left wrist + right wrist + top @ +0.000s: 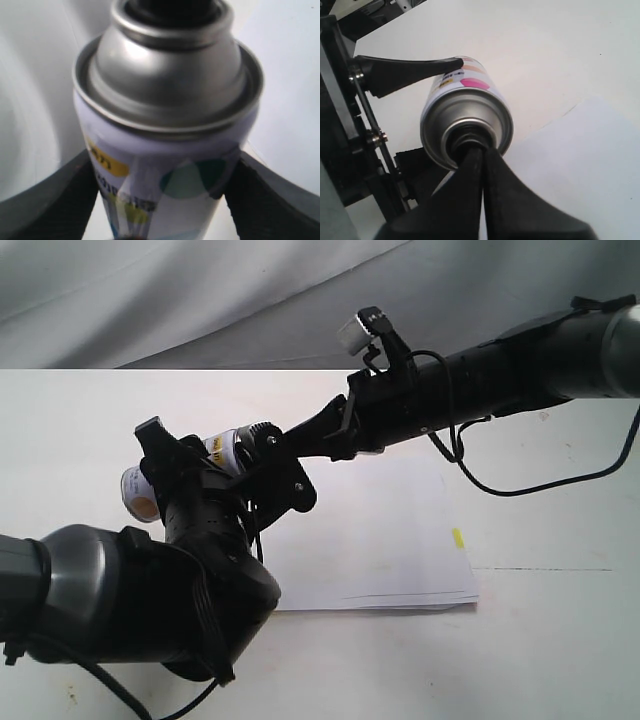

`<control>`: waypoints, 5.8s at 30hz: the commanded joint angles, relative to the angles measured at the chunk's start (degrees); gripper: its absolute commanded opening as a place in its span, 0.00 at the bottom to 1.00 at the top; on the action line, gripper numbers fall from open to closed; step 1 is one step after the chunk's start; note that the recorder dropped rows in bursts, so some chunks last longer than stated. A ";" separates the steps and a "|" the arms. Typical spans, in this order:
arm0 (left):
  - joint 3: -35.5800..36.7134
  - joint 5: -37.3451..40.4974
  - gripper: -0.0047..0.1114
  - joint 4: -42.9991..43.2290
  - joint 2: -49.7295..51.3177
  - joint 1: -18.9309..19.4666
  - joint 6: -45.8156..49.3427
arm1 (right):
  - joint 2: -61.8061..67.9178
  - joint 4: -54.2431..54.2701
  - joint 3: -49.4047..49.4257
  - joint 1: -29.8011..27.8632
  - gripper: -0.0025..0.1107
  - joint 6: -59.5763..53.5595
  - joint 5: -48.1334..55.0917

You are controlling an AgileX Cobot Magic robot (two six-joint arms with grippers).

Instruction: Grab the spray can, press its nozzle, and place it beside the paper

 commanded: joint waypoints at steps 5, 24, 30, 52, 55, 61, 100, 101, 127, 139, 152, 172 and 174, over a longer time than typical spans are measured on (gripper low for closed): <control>-0.61 2.00 0.04 1.63 -0.38 -0.29 0.76 | -0.21 0.76 -0.36 3.66 0.02 -1.24 -1.74; -0.61 2.10 0.04 1.63 -0.38 -0.29 1.19 | -0.21 0.89 -0.36 4.91 0.02 -1.51 -2.31; -0.61 2.11 0.04 1.63 -0.38 -0.29 1.37 | -0.21 0.89 -0.36 4.91 0.02 -1.51 -2.31; -0.61 2.11 0.04 1.48 -0.38 -0.29 1.48 | -0.52 -3.92 -0.36 -0.48 0.02 1.36 1.00; -0.61 2.11 0.04 1.25 -0.38 -0.29 1.48 | -0.52 -3.04 -0.36 -5.42 0.02 1.99 5.75; -0.61 2.11 0.04 1.25 -0.38 -0.29 1.63 | -0.52 -2.89 -0.36 -6.42 0.02 2.40 6.01; -13.16 -23.78 0.04 -23.41 -21.67 21.44 -4.50 | -9.53 -10.69 -0.36 -6.42 0.02 7.84 3.63; -13.16 -25.11 0.04 -23.41 -22.74 22.68 -4.50 | -10.28 -11.13 -0.36 -6.42 0.02 8.10 3.48; 14.19 -34.82 0.04 15.23 -29.66 33.37 -57.30 | -13.03 -15.81 -0.36 -6.42 0.02 11.76 5.57; 16.19 -33.39 0.04 15.23 -21.67 33.37 -57.16 | -13.02 -16.04 -0.36 -6.42 0.02 11.63 5.44; 15.98 -33.39 0.04 15.23 -19.70 33.37 -57.16 | -13.02 -16.03 -0.36 -6.42 0.02 11.63 5.62; 13.00 -31.46 0.04 8.18 -21.45 33.37 -46.80 | -13.02 -16.03 -0.36 -6.42 0.02 11.63 5.62; 10.35 -30.79 0.04 1.32 -21.48 33.37 -37.37 | -13.02 -16.03 -0.36 -6.42 0.02 11.63 5.62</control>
